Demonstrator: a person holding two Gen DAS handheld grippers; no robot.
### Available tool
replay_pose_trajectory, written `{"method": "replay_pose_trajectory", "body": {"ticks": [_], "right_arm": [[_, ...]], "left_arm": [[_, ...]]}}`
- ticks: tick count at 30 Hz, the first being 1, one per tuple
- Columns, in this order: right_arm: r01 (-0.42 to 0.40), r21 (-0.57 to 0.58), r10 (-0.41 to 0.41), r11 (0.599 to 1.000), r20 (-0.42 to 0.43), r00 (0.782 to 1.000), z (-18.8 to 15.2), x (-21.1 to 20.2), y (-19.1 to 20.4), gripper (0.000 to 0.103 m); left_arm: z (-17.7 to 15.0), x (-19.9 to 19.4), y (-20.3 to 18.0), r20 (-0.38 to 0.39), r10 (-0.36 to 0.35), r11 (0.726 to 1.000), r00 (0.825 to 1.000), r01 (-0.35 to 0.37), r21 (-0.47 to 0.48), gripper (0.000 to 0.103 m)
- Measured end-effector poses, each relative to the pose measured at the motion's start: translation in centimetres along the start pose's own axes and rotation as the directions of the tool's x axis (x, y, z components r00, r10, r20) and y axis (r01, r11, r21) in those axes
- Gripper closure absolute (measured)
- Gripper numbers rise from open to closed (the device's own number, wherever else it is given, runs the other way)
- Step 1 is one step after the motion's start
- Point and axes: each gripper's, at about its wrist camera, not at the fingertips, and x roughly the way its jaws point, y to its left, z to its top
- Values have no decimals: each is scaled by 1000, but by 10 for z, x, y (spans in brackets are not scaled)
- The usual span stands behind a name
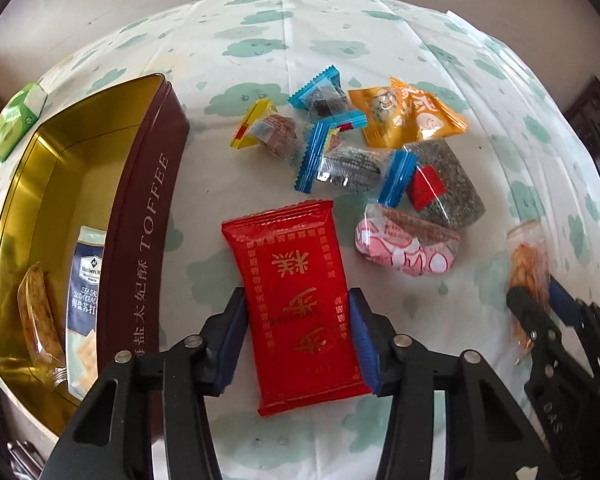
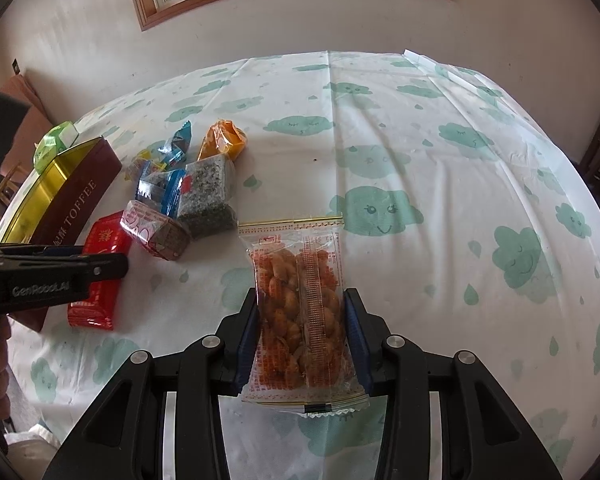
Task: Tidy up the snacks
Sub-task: 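Grasp the red packet with the left tool while the right tool holds the peanut bag, then lower the red packet into the tin beside the crackers and open the left tool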
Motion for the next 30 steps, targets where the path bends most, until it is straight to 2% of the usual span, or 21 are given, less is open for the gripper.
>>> {"method": "replay_pose_trajectory", "body": {"ticks": [5, 14, 21, 26, 30], "right_arm": [[32, -14, -32, 999, -12, 999, 1, 3, 5, 61], [79, -40, -80, 996, -28, 996, 3, 6, 11, 61], [92, -26, -93, 995, -36, 995, 4, 6, 13, 61], [101, -18, -102, 995, -39, 994, 5, 6, 14, 60], [104, -15, -104, 994, -41, 994, 6, 7, 14, 60]], "left_arm": [[-5, -3, 0, 1, -3, 999, 1000, 3, 36, 61], [-18, -17, 5, -5, -64, 995, 998, 64, 70, 61], [-22, -52, 9, 70, -92, 989, 993, 83, 118, 61], [-18, -73, 26, 117, -90, 992, 989, 78, 103, 61], [-14, -82, 49, 145, -54, 995, 988, 42, 88, 61]]}}
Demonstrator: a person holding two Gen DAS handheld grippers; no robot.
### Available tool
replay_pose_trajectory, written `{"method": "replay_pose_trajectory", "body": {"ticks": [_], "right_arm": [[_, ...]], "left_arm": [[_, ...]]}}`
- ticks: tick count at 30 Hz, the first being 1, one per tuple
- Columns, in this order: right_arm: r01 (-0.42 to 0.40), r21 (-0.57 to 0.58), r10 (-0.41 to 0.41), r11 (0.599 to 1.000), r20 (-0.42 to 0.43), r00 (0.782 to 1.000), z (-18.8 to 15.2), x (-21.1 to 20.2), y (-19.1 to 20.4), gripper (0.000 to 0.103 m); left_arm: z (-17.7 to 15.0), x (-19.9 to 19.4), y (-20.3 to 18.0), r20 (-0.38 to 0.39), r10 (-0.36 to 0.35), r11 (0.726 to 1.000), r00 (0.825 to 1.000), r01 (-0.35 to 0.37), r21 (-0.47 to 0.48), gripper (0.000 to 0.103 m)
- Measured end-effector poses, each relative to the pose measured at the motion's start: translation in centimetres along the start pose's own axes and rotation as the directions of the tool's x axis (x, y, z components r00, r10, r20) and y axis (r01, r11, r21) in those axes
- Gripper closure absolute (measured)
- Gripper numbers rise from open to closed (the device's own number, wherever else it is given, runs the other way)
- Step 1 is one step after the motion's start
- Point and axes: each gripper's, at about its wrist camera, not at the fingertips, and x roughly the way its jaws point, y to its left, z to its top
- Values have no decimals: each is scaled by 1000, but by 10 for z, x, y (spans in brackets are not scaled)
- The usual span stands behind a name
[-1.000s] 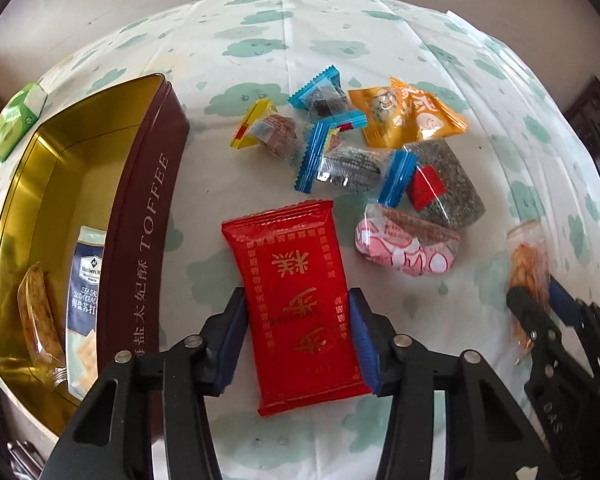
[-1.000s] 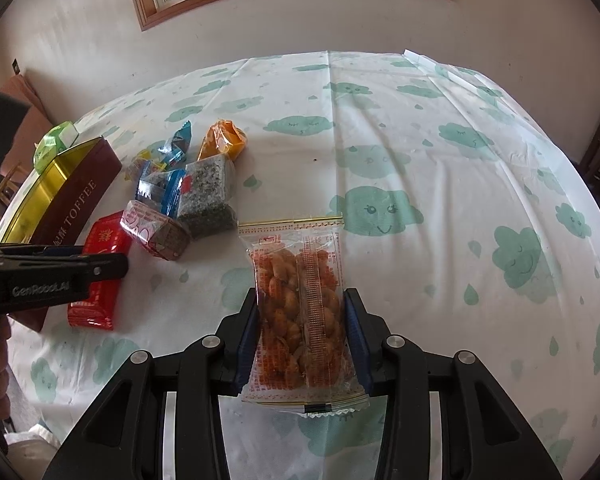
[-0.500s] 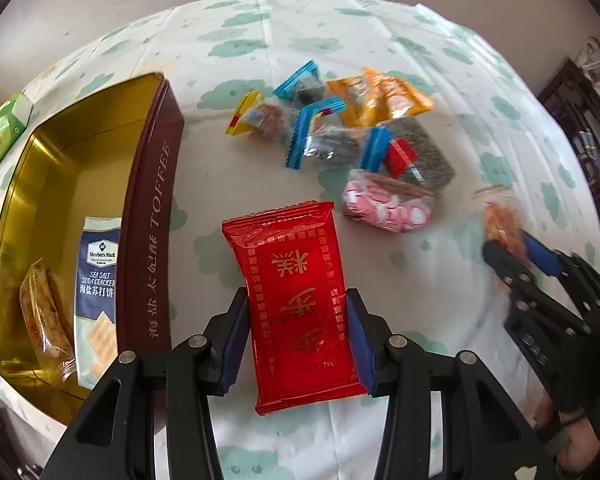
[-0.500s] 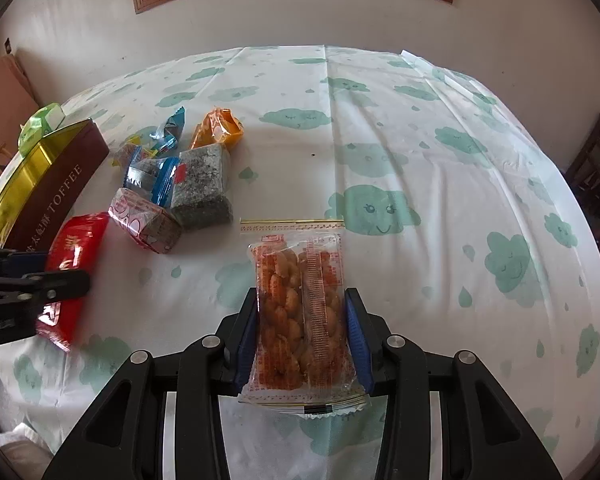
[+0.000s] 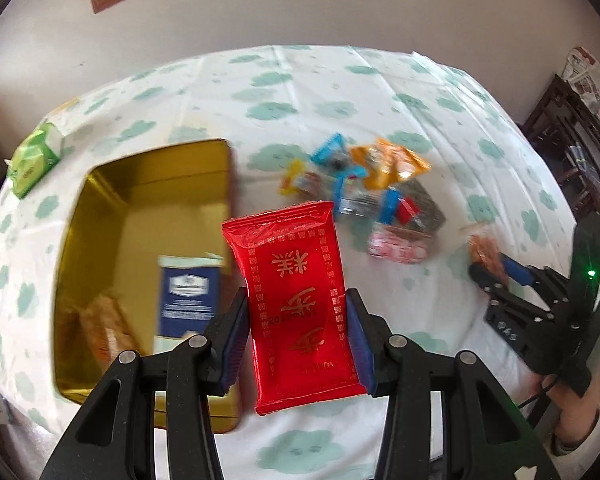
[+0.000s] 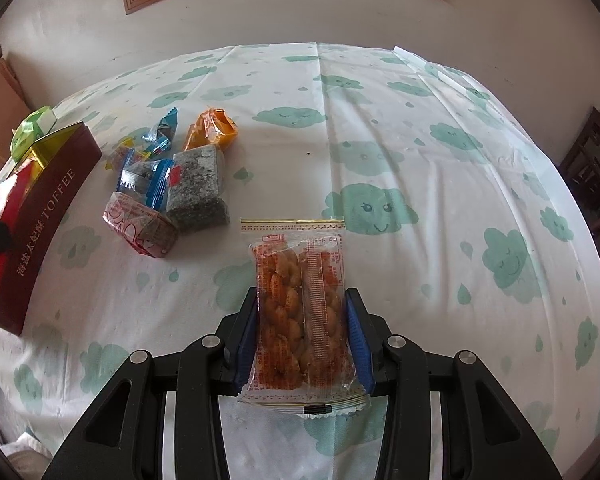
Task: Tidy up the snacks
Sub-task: 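Lower the red packet into the tin beside the crackers and open the left tool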
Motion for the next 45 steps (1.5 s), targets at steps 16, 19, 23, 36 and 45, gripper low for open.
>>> {"method": "replay_pose_trajectory", "body": {"ticks": [16, 19, 23, 36, 45], "right_arm": [[7, 7, -7, 1000, 1, 1000, 1, 0, -1, 60], [10, 7, -10, 1000, 0, 1000, 1, 1, -2, 60], [10, 9, -10, 1000, -1, 1000, 1, 1, -1, 60], [16, 14, -16, 1000, -9, 1000, 3, 2, -1, 60], [19, 23, -19, 1000, -15, 1000, 2, 3, -2, 61]], "left_arm": [[-22, 7, 119, -71, 171, 982, 983, -176, -70, 61], [-27, 18, 130, -93, 191, 978, 977, -197, -63, 61], [-32, 29, 139, -120, 205, 976, 971, -213, -55, 61], [-36, 40, 146, -119, 197, 979, 973, -202, -38, 59], [-38, 41, 151, -123, 176, 981, 977, -185, -60, 54]]}}
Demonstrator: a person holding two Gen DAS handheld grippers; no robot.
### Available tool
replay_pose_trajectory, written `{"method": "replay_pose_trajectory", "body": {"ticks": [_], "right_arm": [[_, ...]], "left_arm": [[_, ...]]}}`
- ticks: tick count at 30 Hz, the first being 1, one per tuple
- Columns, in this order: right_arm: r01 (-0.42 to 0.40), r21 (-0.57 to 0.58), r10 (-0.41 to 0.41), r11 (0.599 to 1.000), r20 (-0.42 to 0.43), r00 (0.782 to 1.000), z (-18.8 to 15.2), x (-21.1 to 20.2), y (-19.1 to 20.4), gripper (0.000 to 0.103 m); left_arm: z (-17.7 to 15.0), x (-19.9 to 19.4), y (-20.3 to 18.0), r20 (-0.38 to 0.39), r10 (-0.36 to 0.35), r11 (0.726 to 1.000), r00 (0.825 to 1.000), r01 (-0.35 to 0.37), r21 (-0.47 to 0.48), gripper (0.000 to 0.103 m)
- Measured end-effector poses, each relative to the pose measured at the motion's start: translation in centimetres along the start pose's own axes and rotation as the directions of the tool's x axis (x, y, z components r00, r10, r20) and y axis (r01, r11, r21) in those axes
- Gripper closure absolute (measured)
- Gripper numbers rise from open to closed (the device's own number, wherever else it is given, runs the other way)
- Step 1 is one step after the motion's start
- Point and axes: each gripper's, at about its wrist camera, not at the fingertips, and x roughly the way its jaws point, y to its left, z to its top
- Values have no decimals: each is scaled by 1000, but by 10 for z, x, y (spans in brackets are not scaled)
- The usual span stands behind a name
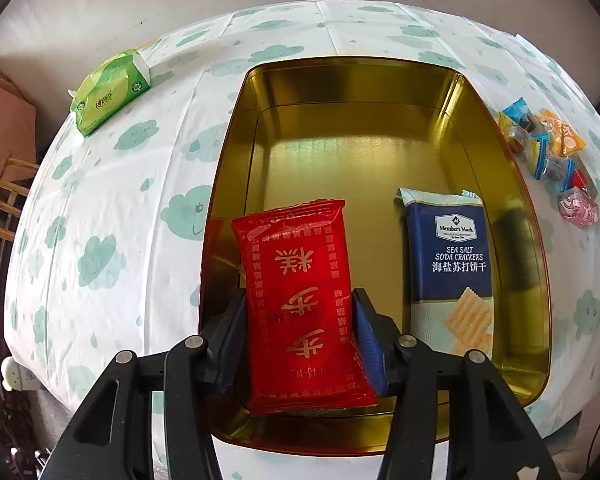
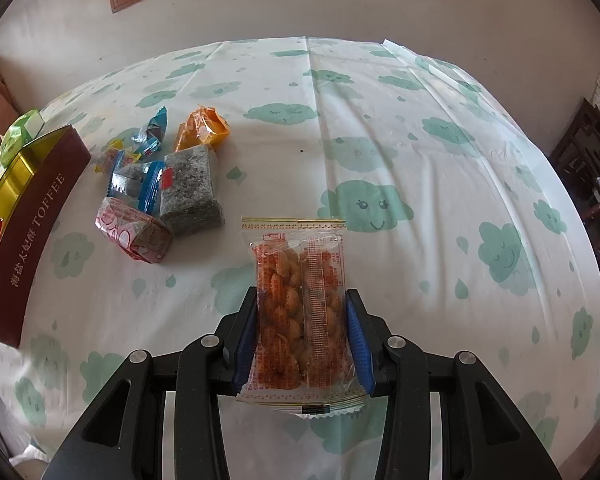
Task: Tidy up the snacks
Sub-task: 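Lower the red packet into the tin beside the crackers and open the left tool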
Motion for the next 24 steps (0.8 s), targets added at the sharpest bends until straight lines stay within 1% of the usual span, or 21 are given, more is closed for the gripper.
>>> {"method": "replay_pose_trajectory", "body": {"ticks": [6, 13, 15, 17, 19, 21, 24], "right_arm": [[1, 0, -1, 1000, -1, 1000, 1, 0, 2, 62], [4, 8, -4, 1000, -2, 1000, 0, 0, 1, 62], [5, 16, -5, 1000, -2, 1000, 0, 0, -1, 63], [2, 37, -2, 999, -1, 1000, -3, -1, -5, 63], [1, 43, -2, 999, 4, 1000, -5, -5, -6, 63], [1, 54, -2, 999, 14, 1000, -4, -11, -4, 63], [2, 60, -5, 998, 50, 999, -1, -26, 1, 63]], "left_arm": [[-2, 0, -1, 3, -15, 1000, 1000, 15, 0, 49], [-6, -8, -4, 28, -53, 999, 998, 53, -4, 37], [-7, -13, -5, 47, -61, 998, 997, 61, -1, 34], [-7, -19, -5, 69, -61, 998, 996, 61, 3, 27], [-7, -24, -4, 94, -66, 998, 993, 66, -1, 25], [-7, -30, -1, 118, -83, 996, 989, 85, -10, 25], [-8, -41, 4, 170, -94, 994, 981, 101, -34, 23]]}}
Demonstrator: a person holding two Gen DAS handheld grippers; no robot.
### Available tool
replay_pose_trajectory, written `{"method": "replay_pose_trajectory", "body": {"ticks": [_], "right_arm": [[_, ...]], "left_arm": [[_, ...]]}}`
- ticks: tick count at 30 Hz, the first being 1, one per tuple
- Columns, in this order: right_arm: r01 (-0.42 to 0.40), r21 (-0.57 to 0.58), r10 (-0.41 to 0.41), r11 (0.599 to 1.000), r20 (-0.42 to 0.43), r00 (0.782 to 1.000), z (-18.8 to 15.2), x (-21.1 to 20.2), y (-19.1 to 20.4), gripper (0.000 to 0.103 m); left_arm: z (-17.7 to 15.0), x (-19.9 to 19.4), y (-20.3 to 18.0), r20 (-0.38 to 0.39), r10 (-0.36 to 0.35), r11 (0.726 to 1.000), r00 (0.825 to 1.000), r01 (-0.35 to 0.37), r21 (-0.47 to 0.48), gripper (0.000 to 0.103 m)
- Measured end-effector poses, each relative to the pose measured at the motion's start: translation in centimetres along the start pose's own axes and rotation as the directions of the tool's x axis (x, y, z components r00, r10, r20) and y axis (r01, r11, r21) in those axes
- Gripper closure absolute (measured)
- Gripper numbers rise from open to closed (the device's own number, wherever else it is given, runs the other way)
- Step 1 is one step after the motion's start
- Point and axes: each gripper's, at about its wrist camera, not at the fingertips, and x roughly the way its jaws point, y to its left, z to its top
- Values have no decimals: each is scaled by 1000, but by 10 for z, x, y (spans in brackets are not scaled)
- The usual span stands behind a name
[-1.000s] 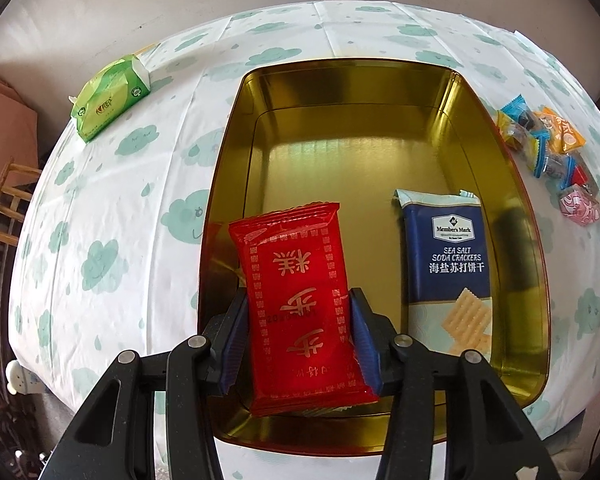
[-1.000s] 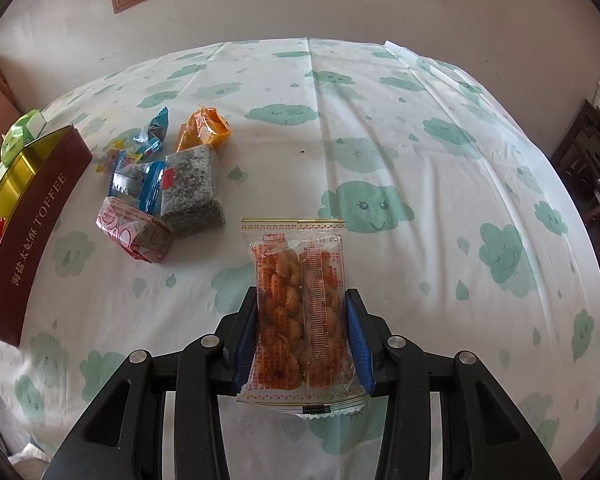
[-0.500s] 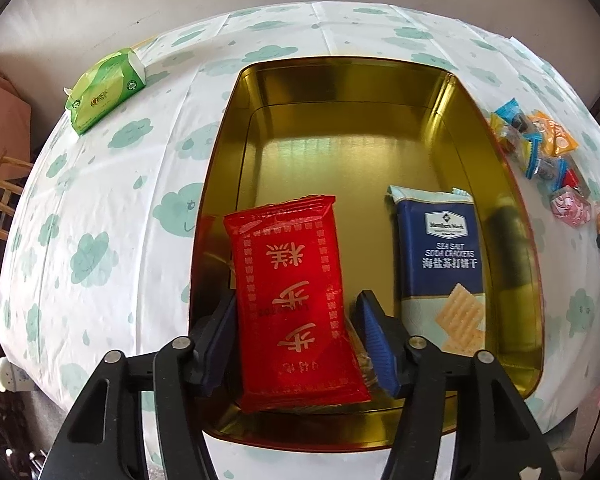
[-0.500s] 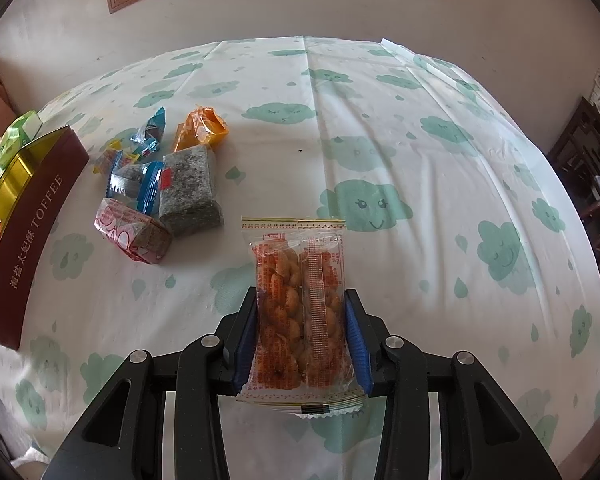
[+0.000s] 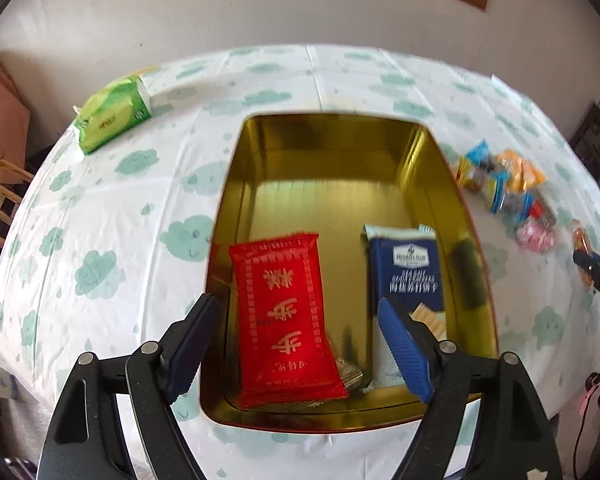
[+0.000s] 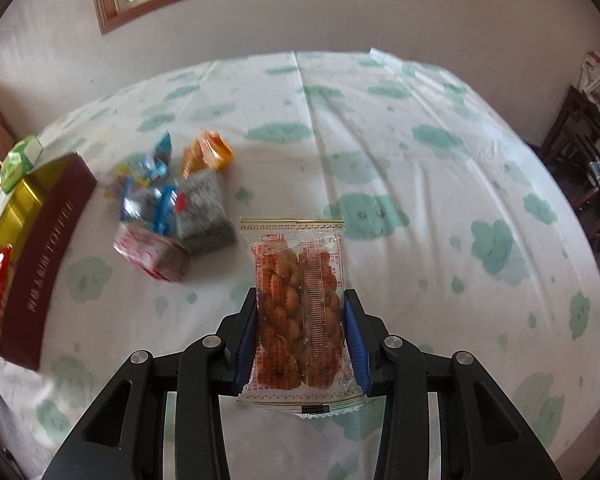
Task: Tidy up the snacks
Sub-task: 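Lower the red packet into the tin beside the crackers and open the left tool, then carry the clear peanut bag into the tin and release it with the right tool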
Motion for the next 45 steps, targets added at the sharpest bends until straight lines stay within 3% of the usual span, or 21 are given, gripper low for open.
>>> {"method": "replay_pose_trajectory", "body": {"ticks": [5, 9, 14, 22, 27, 32, 45], "right_arm": [[-54, -28, 55, 998, 49, 997, 11, -27, 23, 63], [-154, -88, 159, 984, 44, 986, 19, -41, 64, 63], [-286, -179, 291, 941, 2, 957, 25, -46, 135, 63], [-406, -295, 404, 865, -70, 912, 22, -45, 232, 63], [-440, -314, 418, 841, -136, 898, 17, -30, 264, 63], [-434, -314, 396, 844, -181, 900, 13, -13, 279, 63], [-436, -335, 378, 835, -228, 898, 5, 1, 292, 62]], "left_arm": [[3, -14, 10, 52, -30, 999, 998, 32, -42, 21], [5, -19, 26, 69, -4, 994, 998, 12, -109, 21], [-1, -23, 53, 62, 44, 983, 997, -32, -178, 21], [-19, -29, 93, 40, 93, 963, 995, -80, -256, 21], [-29, -33, 111, 29, 116, 947, 993, -102, -305, 21], [-33, -31, 120, 16, 116, 938, 993, -104, -330, 21], [-32, -27, 114, 5, 82, 944, 997, -76, -322, 21]]}}
